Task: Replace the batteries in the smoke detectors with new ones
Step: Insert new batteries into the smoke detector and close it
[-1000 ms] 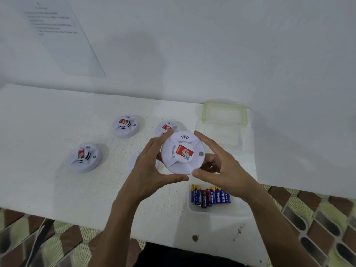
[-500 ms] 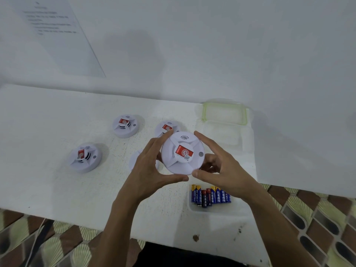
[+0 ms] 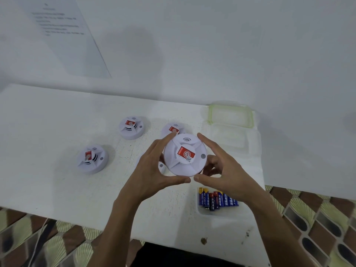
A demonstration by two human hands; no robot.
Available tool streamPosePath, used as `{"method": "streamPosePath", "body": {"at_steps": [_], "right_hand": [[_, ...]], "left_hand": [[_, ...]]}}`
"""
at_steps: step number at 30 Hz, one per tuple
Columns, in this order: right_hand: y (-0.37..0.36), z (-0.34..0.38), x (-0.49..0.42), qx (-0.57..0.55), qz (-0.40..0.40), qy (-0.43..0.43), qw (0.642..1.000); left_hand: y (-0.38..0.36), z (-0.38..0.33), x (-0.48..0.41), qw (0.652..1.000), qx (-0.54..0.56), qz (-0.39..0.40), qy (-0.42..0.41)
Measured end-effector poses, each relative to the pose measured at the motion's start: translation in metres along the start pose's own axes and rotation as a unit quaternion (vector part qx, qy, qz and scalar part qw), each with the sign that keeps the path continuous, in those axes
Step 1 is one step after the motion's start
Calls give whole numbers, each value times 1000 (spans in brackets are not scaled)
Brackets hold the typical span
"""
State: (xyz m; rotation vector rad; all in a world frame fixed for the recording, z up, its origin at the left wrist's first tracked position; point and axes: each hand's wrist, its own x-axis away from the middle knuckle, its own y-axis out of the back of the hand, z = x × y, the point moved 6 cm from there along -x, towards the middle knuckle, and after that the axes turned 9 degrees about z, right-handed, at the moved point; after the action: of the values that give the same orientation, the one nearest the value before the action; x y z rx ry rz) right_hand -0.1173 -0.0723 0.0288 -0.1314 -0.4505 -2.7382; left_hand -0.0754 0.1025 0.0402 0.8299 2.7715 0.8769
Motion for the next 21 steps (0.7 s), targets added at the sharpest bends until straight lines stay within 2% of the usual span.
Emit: {"method": "streamPosePath", "body": {"at_steps": [10,16,21], "right_hand": [[-46,12,-56,17,-9,-15,1000],[-98,32,-122,39,-27,-8,999],[-139,44,-190,80,-46,-6,996]], "left_hand": [[57,51,7,1000,-9,6,19],[128,99,12,999,-39,13,-8],[189,158,6,999,-27,3,25]]}}
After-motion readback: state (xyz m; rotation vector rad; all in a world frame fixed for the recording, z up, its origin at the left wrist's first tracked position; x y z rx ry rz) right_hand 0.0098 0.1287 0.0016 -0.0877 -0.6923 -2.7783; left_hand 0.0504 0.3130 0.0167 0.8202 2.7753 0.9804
